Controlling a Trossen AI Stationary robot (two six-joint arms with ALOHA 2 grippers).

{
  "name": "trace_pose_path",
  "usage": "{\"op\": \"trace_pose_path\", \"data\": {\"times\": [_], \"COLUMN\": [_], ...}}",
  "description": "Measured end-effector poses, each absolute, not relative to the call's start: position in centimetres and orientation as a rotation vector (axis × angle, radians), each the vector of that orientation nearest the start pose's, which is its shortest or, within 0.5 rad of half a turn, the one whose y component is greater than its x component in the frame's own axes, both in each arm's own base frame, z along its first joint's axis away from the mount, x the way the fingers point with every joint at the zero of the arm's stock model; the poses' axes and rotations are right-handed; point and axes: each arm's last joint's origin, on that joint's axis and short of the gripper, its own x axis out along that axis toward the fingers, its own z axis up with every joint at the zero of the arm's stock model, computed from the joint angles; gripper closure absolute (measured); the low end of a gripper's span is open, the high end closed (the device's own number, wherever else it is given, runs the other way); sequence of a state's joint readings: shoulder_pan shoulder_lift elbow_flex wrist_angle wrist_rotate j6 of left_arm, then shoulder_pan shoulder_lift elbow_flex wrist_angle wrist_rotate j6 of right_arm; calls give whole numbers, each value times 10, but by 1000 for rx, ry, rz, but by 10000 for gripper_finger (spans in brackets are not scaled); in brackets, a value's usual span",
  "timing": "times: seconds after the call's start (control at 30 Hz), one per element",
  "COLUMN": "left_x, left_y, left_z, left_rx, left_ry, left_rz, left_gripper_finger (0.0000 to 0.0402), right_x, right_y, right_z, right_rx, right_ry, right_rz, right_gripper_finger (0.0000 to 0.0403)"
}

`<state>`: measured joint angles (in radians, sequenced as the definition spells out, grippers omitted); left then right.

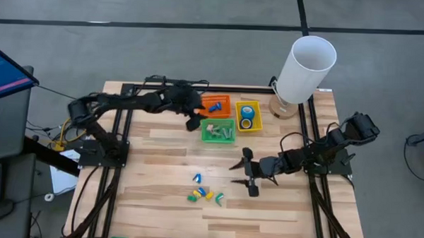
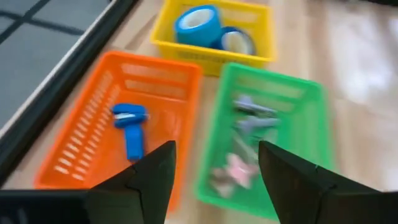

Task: Pick and place Stapler, Stapler remover, tape
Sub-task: Put the green stapler into the orange bin

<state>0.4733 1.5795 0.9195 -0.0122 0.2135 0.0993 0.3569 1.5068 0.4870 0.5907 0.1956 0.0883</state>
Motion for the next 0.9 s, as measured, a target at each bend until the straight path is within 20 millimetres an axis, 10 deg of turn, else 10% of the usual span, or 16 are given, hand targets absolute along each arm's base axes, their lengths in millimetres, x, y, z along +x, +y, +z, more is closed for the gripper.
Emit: {"op": "trace_pose_path", "data": {"times": [0.5,0.9], "left_x": [225,217], "left_y": [-9,-54], "left_z": [199,190], "left_rx": [-228,-262], "left_ry": [338,257], "left_rz": [-107,-36], "left_gripper_finger": [188,188], "right_x": [303,327], "right_y": [134,144], "right_z": [113,125], "right_rx": [-41,34], "right_ry": [555,723], "right_rz": [332,334], "right_gripper_finger": [177,153]}}
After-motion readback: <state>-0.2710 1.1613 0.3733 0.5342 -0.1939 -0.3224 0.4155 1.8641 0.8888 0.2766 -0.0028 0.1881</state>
